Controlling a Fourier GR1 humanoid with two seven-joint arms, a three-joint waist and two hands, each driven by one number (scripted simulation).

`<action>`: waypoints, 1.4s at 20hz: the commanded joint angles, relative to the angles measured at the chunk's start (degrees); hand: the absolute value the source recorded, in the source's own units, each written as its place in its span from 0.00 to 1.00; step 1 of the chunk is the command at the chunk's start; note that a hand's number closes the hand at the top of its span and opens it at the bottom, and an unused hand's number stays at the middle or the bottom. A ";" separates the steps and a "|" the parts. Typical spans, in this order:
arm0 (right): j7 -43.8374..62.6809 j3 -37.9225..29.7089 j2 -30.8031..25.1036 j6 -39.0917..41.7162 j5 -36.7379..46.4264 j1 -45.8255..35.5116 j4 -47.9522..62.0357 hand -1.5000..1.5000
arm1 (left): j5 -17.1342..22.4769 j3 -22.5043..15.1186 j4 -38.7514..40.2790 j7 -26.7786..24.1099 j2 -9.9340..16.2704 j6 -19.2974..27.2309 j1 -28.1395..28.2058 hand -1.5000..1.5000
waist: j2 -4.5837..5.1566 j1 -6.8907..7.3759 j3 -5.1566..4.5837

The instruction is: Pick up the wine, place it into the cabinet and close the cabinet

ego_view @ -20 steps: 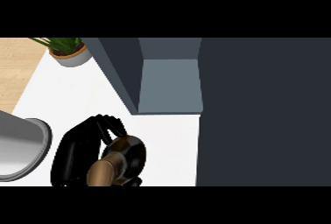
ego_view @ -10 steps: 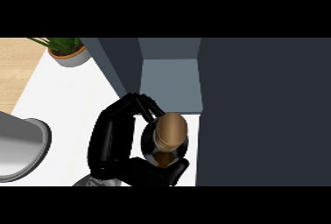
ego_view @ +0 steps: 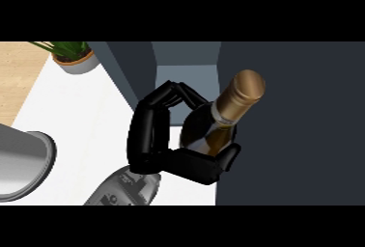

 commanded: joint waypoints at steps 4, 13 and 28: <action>-0.02 0.82 1.40 0.42 -1.52 3.33 -6.27 0.00 | -0.96 -1.85 4.98 1.31 -0.02 6.09 -6.71 1.00 | 0.00 0.22 0.00; 2.38 -1.48 -0.10 0.42 -3.93 3.80 -9.16 0.00 | 4.12 -0.97 9.09 -6.28 -0.02 7.21 -4.06 1.00 | 0.04 -0.05 -0.02; 3.10 -3.68 -1.59 0.08 -6.03 1.28 -8.18 0.00 | 9.60 -3.70 23.13 -20.96 -0.02 8.50 -3.01 1.00 | 0.01 -0.09 -0.01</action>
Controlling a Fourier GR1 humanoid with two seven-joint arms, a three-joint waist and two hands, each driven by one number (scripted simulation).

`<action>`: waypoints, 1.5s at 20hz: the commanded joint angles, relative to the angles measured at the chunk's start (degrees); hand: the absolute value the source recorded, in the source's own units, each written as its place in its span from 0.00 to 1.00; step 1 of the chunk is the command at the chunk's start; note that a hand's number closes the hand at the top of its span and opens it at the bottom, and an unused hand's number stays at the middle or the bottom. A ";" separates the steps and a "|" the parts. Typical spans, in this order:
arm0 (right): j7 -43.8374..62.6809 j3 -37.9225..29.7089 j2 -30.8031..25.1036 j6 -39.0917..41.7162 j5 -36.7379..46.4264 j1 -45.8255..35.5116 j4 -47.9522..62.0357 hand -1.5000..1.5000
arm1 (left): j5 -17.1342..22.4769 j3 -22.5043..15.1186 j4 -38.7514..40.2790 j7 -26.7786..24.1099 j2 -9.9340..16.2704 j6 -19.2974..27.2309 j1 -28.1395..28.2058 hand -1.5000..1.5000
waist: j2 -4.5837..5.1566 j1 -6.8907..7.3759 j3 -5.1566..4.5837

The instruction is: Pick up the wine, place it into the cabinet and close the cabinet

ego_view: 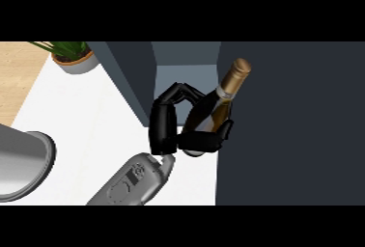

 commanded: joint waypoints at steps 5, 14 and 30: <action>2.34 -0.79 0.27 -0.68 -4.31 2.04 -8.00 0.00 | 2.47 0.08 7.88 -8.45 -0.03 0.63 -0.05 1.00 | 0.05 -0.11 0.01; 3.64 0.53 0.74 -2.26 -2.30 1.53 -8.63 0.00 | 4.36 7.48 8.78 -11.23 1.77 -5.45 0.02 1.00 | -0.09 0.65 -0.01; -0.55 0.32 1.65 1.05 -3.78 6.01 -6.99 0.00 | 7.68 14.59 25.13 -9.38 -0.02 -10.17 -11.35 1.00 | 0.02 0.16 0.02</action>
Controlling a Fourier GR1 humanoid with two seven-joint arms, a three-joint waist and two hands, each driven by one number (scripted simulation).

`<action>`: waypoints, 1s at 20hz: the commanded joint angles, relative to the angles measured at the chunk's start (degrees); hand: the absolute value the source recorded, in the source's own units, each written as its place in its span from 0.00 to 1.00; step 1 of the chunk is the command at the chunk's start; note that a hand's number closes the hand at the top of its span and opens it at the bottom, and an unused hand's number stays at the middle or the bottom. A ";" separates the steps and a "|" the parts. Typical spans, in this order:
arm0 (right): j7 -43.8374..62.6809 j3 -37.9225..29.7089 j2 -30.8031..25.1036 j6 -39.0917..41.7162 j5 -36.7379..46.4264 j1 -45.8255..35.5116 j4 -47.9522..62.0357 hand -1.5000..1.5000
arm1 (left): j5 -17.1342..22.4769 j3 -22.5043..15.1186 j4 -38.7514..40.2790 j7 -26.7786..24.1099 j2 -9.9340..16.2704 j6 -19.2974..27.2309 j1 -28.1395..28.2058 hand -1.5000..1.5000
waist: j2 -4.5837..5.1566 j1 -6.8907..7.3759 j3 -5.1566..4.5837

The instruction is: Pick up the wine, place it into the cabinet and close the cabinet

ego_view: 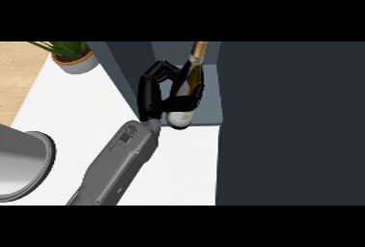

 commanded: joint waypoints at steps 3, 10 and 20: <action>1.03 0.66 1.67 -0.53 -2.48 4.45 -7.95 0.00 | 0.13 1.18 6.19 0.61 -0.16 1.25 -5.04 1.00 | -0.06 -0.02 0.01; 4.81 0.33 -0.12 -2.75 -2.91 -1.16 -6.91 0.00 | 1.34 4.34 16.44 -8.31 -0.16 -0.30 -10.08 1.00 | 0.10 -0.17 -0.03; 0.73 2.11 0.96 0.23 -1.97 3.36 -6.46 0.00 | 2.81 10.46 30.56 -14.71 -0.16 -0.83 -19.74 1.00 | 0.37 -1.22 -0.01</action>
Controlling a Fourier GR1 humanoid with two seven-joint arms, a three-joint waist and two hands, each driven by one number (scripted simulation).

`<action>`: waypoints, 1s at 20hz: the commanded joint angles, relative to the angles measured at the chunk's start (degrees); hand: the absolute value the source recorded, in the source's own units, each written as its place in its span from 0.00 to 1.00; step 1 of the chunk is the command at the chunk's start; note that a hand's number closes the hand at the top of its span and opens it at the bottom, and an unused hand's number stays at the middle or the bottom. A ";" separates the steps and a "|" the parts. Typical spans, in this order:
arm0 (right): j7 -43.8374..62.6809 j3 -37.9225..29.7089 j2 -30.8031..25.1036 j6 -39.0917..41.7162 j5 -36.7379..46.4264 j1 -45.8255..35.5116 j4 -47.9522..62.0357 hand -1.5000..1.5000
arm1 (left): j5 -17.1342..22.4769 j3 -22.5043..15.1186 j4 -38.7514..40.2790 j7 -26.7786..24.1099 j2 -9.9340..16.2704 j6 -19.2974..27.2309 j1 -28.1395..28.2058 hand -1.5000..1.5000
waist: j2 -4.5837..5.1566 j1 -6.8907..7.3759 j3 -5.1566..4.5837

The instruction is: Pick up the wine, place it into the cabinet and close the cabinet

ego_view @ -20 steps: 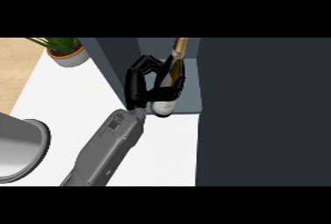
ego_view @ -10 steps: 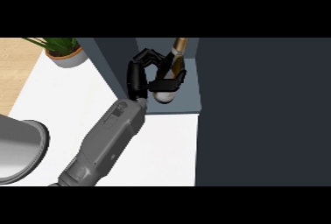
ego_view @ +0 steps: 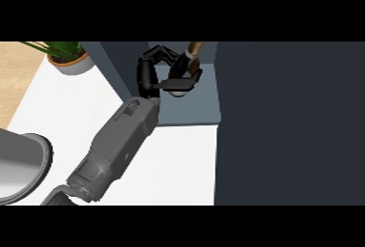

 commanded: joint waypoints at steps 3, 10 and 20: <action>2.74 -2.17 -0.11 -2.32 -3.97 -2.93 -2.98 0.00 | 1.36 4.74 6.78 -1.89 -0.02 -3.64 -3.68 1.00 | 0.18 0.14 -0.02; 0.07 -0.68 0.31 0.27 -2.86 0.06 -2.15 0.00 | 7.87 9.33 10.38 -4.54 -0.03 -6.44 -4.56 1.00 | 0.53 -1.14 -0.01; 2.54 -0.28 -0.29 -1.55 -2.57 -3.39 -2.96 0.00 | 9.42 10.87 15.78 -5.91 0.99 -8.70 -7.72 1.00 | 0.58 -0.96 -0.03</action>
